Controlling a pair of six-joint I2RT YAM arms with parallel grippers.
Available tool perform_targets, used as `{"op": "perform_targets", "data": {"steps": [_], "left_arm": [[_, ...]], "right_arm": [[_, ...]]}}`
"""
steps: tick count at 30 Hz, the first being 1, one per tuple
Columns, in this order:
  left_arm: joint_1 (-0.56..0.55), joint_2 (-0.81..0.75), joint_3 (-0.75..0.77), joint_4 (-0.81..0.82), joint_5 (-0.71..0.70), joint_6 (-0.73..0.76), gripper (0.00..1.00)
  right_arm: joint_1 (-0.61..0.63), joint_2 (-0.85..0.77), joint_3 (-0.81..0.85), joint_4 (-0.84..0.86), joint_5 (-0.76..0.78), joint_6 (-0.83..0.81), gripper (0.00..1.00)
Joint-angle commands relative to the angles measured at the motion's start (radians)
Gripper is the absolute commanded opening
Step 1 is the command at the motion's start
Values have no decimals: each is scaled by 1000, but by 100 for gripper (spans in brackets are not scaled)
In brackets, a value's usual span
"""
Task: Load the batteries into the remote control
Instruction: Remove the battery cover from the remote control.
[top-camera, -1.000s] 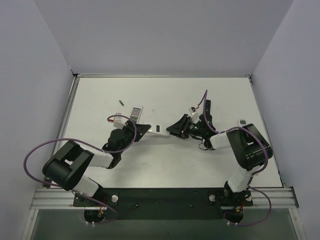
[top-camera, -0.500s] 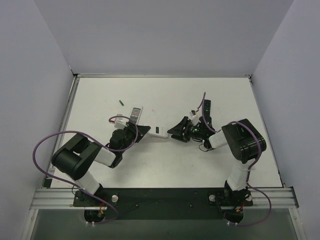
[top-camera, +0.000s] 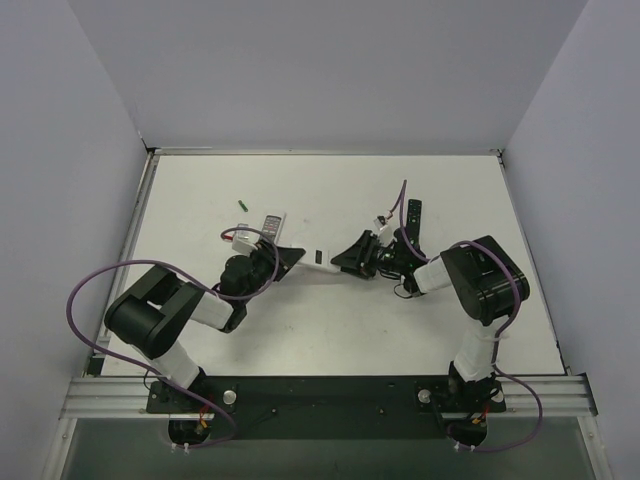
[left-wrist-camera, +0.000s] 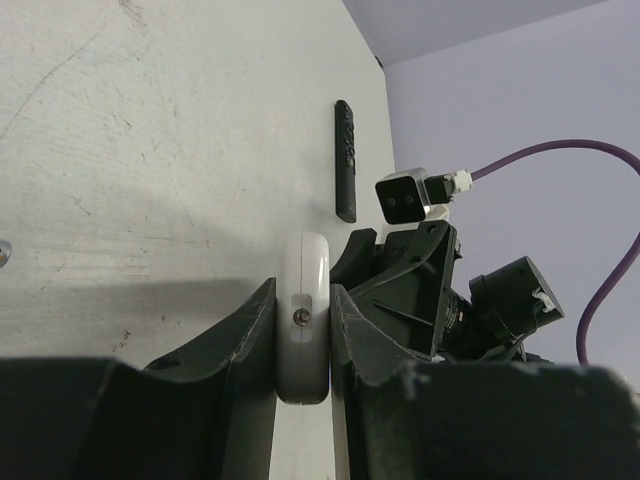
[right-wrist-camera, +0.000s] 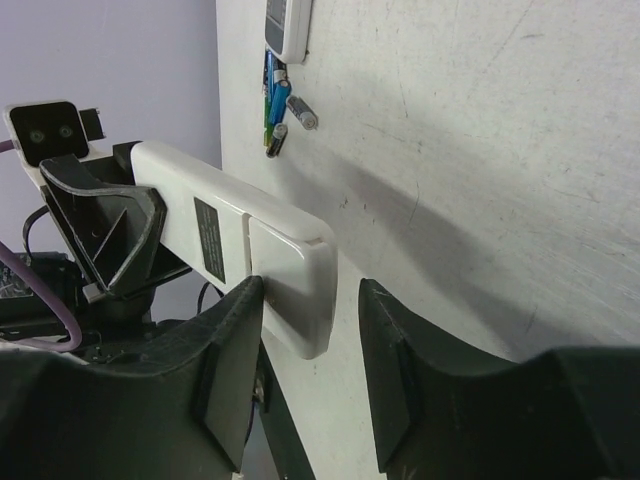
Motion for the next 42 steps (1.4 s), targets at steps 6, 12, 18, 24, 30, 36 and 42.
{"op": "perform_targets", "data": {"steps": [6,12,18,24,30,36,42], "left_arm": [[7,-55,-7,78,-11,-4,0],[15,-75,-30,63,-18,3,0],[13,-87,-27,17,-17,20,0],[1,-115,-13,-101,-20,86,0],[-13,-81,-8,-107,-20,95,0],[-13,-87,-17,-110,-20,98,0],[-13,-89,-17,-124,-43,102,0]], "right_arm": [[-8,-16,2,-63,12,-113,22],[-19,-21,-12,-95,19,-145,7],[-17,-47,-12,-98,22,-142,21],[10,-137,14,-257,96,-196,63],[81,-177,121,-579,234,-343,68],[81,-184,123,-704,358,-374,63],[67,-188,102,-733,392,-377,58]]}}
